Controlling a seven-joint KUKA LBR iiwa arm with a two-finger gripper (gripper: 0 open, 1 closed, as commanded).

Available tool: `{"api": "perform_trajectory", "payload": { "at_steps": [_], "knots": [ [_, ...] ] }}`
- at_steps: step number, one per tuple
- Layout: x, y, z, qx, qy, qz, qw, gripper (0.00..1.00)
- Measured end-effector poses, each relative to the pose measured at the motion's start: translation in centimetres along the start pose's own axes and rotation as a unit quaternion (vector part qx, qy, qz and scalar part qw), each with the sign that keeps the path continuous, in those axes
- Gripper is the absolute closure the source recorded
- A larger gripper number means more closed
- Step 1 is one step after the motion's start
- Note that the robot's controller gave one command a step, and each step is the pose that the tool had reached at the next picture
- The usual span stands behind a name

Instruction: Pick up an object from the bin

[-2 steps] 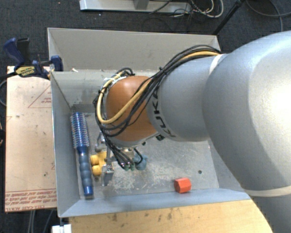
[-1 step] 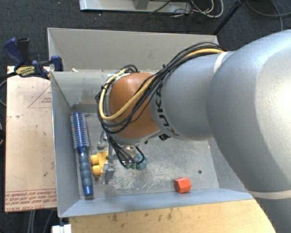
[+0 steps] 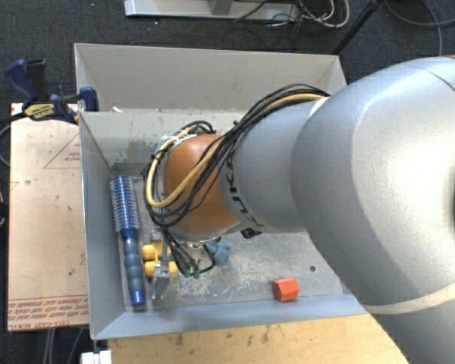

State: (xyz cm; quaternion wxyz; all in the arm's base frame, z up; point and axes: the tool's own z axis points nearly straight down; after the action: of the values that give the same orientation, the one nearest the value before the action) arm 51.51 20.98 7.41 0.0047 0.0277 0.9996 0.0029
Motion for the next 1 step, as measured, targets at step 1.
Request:
{"api": "perform_trajectory", "payload": {
  "at_steps": [1],
  "knots": [
    [-0.16,0.09,-0.21,0.001,0.0027,0.0,1.0,0.0]
  ]
}}
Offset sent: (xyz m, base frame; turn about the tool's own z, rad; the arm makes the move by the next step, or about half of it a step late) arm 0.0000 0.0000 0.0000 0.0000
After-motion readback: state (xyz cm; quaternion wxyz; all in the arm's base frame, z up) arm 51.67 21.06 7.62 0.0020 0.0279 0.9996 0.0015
